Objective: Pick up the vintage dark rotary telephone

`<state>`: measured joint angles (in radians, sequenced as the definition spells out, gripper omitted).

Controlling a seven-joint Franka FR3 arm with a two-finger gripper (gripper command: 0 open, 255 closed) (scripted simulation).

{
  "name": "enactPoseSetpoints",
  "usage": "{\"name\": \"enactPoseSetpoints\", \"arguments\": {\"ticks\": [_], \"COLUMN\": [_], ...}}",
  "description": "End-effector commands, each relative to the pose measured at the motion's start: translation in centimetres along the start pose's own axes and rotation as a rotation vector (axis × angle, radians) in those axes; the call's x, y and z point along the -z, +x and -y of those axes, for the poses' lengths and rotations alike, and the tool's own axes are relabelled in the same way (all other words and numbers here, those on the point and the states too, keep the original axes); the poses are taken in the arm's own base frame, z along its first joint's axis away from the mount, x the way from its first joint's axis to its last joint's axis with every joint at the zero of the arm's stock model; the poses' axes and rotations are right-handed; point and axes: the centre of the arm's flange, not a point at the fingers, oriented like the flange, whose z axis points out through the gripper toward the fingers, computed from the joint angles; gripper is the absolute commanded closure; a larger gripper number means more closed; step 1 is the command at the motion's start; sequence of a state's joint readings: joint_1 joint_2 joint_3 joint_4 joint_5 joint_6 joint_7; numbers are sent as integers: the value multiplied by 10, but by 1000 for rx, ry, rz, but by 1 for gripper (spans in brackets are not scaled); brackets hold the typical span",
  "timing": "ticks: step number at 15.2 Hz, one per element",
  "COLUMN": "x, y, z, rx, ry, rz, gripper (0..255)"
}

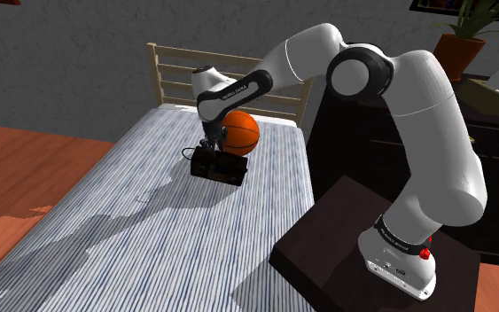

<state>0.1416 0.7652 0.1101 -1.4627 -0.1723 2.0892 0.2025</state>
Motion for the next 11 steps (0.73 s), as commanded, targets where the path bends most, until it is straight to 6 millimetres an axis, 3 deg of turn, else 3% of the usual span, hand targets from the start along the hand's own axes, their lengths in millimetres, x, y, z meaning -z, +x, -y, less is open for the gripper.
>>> {"name": "enactPoseSetpoints", "arguments": {"ticks": [1,9,11], "x": [12,54,55], "y": [-1,-6,-6], "z": [-1,-5,-5], "rx": [0,0,0], "ry": [0,0,0], "rz": [-3,-3,-3], "gripper": [255,255,255]}}
